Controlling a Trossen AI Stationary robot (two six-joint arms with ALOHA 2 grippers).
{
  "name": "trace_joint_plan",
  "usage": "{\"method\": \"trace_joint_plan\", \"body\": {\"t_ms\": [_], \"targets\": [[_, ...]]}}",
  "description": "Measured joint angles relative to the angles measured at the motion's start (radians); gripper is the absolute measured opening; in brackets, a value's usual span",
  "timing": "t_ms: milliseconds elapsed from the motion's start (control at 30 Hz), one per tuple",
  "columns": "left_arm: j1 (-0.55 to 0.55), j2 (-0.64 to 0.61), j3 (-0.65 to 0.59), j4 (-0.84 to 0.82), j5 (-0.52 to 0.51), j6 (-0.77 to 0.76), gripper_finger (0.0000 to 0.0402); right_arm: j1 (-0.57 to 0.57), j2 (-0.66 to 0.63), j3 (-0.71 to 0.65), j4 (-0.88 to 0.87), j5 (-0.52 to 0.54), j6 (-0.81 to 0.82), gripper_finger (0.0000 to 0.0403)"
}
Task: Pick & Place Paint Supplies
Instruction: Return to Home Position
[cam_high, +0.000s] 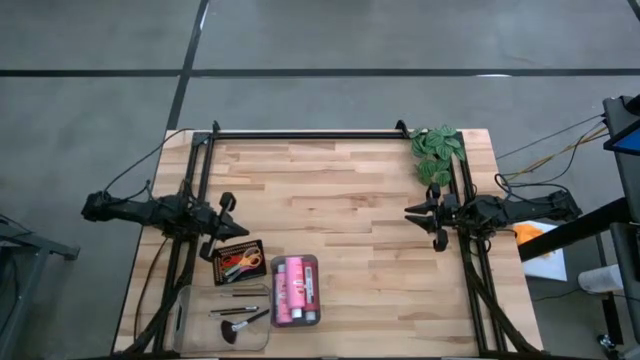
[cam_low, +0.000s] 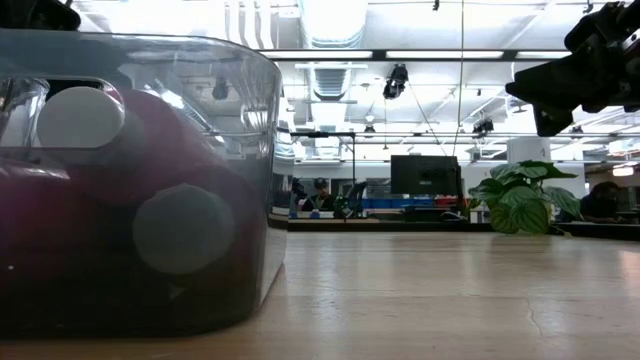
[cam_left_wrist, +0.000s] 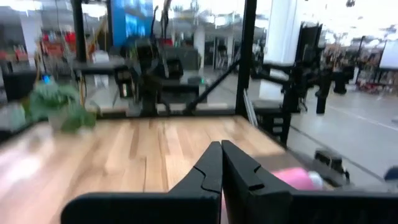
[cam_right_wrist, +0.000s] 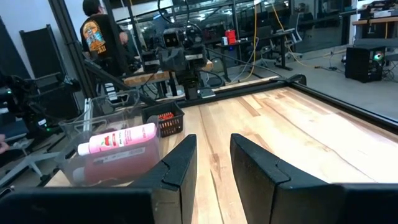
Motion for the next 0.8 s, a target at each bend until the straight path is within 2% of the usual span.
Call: {"method": "trace_joint_plan", "body": {"t_ms": [800], "targets": [[0.000,0.007,-0.001,-0.028,-0.003,-0.021,0.0000,0.000,0.000,0.000,0.000,0.000,0.000,0.0095]]}}
